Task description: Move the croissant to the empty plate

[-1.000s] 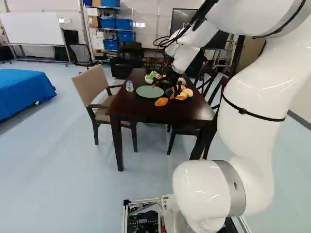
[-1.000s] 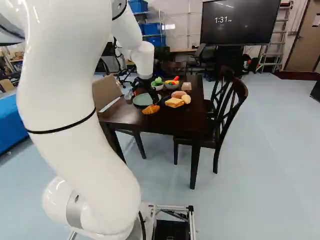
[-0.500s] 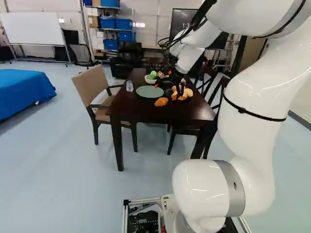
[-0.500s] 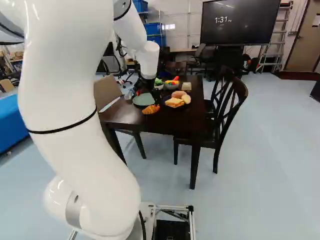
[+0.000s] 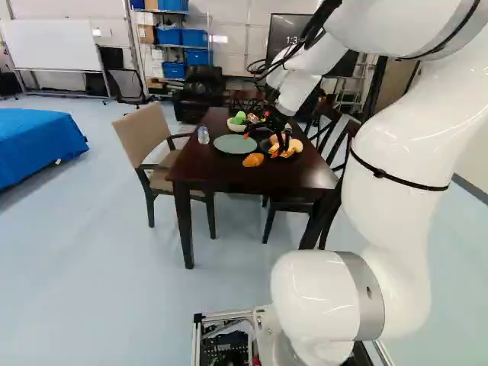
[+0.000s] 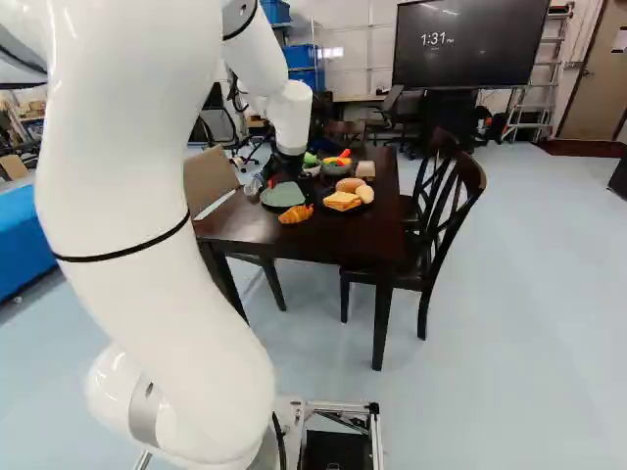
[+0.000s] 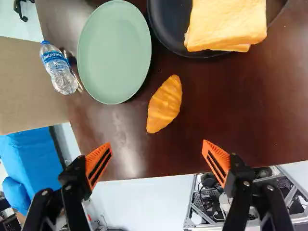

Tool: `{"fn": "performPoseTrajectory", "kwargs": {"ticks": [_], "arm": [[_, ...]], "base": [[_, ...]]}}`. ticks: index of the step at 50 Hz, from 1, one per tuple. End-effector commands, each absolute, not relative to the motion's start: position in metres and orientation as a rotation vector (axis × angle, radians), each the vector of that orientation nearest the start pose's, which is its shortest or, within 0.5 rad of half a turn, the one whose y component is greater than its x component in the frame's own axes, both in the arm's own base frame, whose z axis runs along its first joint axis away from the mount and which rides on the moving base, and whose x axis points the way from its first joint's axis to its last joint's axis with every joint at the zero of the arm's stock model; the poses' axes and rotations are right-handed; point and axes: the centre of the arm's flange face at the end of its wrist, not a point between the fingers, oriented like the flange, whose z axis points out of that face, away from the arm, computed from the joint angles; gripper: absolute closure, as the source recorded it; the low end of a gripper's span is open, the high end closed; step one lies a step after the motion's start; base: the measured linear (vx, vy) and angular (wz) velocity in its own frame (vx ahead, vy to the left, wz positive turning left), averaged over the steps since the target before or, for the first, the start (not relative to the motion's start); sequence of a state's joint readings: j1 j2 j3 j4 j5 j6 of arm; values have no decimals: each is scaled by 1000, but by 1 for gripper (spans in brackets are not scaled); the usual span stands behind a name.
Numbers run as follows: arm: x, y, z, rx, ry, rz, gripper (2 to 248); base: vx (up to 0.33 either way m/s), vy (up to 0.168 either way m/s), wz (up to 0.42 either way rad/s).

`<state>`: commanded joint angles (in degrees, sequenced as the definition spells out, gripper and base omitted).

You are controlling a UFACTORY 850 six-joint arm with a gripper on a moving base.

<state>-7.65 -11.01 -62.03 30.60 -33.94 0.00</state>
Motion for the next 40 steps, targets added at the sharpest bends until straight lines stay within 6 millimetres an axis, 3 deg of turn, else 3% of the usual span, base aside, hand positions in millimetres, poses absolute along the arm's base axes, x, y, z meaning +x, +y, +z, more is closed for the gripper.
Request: {"fn": "performPoseTrajectory", "kwargs": {"ticks": [40], "arm": [[542,-45,515,-2669,727,-446,3]], "base": [[0,0,0]]}}
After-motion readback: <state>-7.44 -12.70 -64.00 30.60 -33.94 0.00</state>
